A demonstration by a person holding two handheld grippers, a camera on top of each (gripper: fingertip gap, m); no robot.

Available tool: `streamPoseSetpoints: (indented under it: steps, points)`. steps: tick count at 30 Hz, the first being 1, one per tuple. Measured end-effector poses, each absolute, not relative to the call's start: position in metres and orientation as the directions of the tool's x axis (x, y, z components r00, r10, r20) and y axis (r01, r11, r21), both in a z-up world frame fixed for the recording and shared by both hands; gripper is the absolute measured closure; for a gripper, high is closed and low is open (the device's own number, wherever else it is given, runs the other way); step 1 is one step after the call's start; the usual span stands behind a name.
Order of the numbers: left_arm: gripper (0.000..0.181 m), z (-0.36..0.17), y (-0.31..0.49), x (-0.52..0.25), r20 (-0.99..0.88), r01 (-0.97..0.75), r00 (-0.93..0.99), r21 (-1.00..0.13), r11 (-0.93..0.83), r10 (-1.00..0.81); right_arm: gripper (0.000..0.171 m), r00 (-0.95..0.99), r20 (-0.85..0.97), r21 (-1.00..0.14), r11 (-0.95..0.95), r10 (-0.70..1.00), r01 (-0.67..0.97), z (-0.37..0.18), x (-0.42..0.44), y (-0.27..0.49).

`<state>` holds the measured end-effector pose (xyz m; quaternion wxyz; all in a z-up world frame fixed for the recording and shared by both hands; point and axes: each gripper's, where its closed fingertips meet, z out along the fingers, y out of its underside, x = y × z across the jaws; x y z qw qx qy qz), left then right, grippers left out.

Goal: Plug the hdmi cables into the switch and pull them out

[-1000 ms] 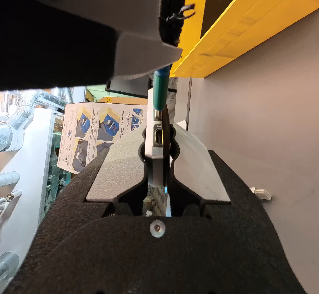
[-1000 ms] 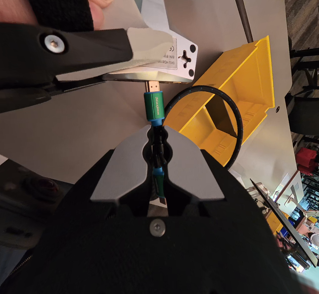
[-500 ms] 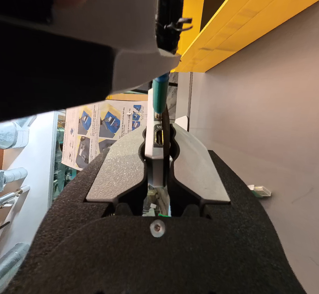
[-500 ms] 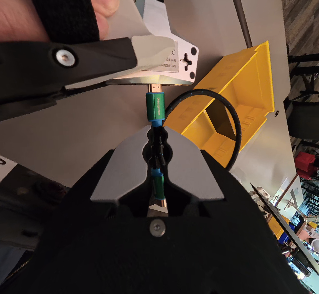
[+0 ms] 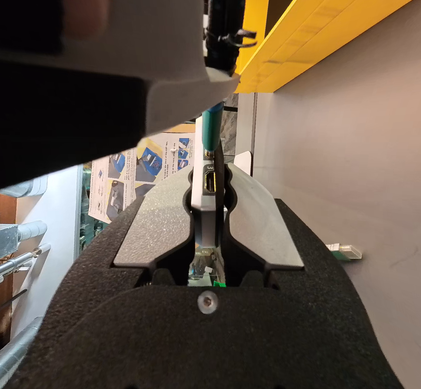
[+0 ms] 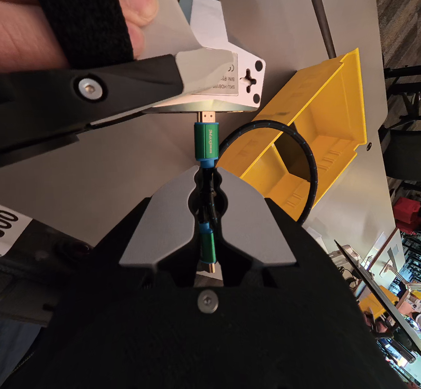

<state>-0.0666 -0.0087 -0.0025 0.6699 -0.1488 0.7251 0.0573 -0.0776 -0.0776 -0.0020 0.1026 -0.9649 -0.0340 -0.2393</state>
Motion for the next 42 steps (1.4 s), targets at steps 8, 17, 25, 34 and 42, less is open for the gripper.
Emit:
streamPoseSetpoints:
  steps: [8,17,25,34,42]
  points:
    - [0.158,-0.001,-0.007,-0.066,-0.983,-0.286,-0.054,-0.154,0.946,-0.177,0.160,0.874,0.485,-0.167,-0.977,0.035,0.132,0.003,-0.074,-0.076]
    - [0.158,-0.003,-0.010,-0.066,-0.979,-0.270,-0.053,-0.174,0.947,-0.195,0.155,0.856,0.513,-0.124,-0.980,0.069,0.153,0.003,-0.072,-0.077]
    - [0.158,0.002,-0.005,-0.067,-0.971,-0.268,-0.042,-0.217,0.939,-0.237,0.147,0.865,0.493,-0.091,-0.983,0.096,0.161,0.002,-0.074,-0.080]
    - [0.158,0.005,0.003,-0.067,-0.959,-0.276,-0.033,-0.263,0.925,-0.282,0.143,0.861,0.508,-0.370,-0.892,0.040,0.260,0.076,-0.087,-0.072]
    - [0.158,0.011,0.013,-0.068,-0.940,-0.281,-0.019,-0.323,0.904,-0.341,0.145,0.944,0.330,-0.895,-0.314,0.009,0.316,0.104,-0.106,-0.145]
